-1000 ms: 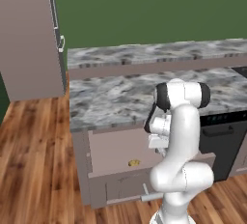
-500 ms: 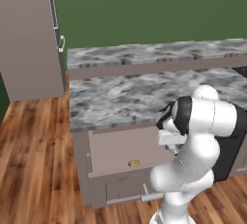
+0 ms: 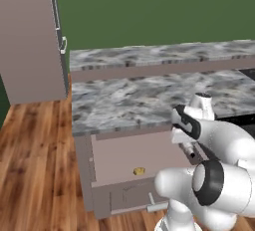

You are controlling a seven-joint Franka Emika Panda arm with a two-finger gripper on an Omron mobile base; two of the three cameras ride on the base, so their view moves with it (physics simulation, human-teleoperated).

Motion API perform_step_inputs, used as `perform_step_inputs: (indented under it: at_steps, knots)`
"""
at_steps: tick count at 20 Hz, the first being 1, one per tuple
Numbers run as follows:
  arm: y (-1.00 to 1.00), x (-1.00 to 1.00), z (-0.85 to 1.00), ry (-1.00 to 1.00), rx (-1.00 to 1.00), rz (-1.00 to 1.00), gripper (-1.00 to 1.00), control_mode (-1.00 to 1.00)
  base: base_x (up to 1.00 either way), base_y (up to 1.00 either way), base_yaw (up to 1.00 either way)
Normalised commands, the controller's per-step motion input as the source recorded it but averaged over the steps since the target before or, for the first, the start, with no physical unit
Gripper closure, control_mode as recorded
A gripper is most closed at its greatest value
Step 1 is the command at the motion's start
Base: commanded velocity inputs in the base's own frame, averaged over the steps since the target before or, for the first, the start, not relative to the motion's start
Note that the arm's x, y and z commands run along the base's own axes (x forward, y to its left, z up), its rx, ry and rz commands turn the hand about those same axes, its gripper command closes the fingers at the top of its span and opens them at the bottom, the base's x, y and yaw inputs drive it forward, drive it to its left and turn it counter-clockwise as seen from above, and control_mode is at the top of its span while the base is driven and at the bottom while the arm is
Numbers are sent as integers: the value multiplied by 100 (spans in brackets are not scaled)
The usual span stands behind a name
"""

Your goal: Restock the sink supplies by placing the sponge and soap dispenser on the counter and next to the sink. Make sure the soap dispenser is upright.

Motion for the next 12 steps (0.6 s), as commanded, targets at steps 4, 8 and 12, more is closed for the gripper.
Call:
perform_step_inputs:
  at_steps: [4,8,12]
  knots:
    - [-7,-32,100,-1,0,0,100,-100,0,0,0]
    - [-1,-47,100,-1,0,0,100,-100,0,0,0]
    - [0,-51,100,-1,0,0,100,-100,0,0,0]
